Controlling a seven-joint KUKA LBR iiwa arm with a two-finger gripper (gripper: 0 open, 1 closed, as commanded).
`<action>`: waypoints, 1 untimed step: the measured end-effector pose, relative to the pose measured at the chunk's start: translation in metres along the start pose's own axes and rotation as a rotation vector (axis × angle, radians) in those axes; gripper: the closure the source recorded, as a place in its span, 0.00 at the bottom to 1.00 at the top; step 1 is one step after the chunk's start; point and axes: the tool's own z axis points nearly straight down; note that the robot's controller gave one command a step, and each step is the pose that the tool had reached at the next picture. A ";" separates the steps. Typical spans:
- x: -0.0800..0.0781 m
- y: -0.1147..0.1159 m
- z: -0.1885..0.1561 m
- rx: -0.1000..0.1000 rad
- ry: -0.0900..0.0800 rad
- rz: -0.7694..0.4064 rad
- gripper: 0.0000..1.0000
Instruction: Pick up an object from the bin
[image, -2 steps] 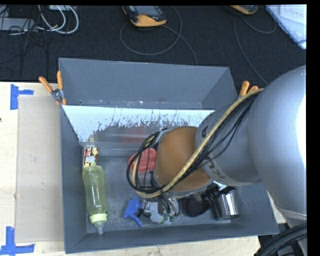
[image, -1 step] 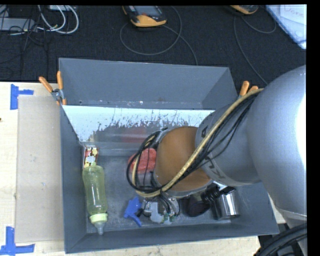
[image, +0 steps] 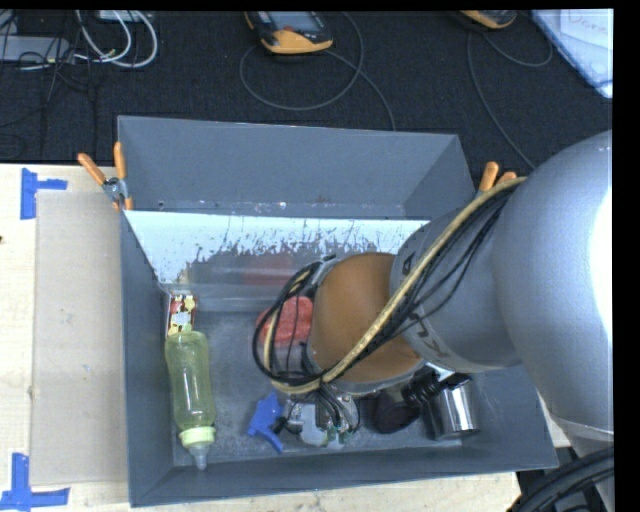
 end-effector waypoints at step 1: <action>0.000 0.000 0.000 0.000 0.000 0.001 1.00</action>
Offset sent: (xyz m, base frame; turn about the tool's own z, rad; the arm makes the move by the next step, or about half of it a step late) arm 0.0000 0.0000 0.0000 0.0000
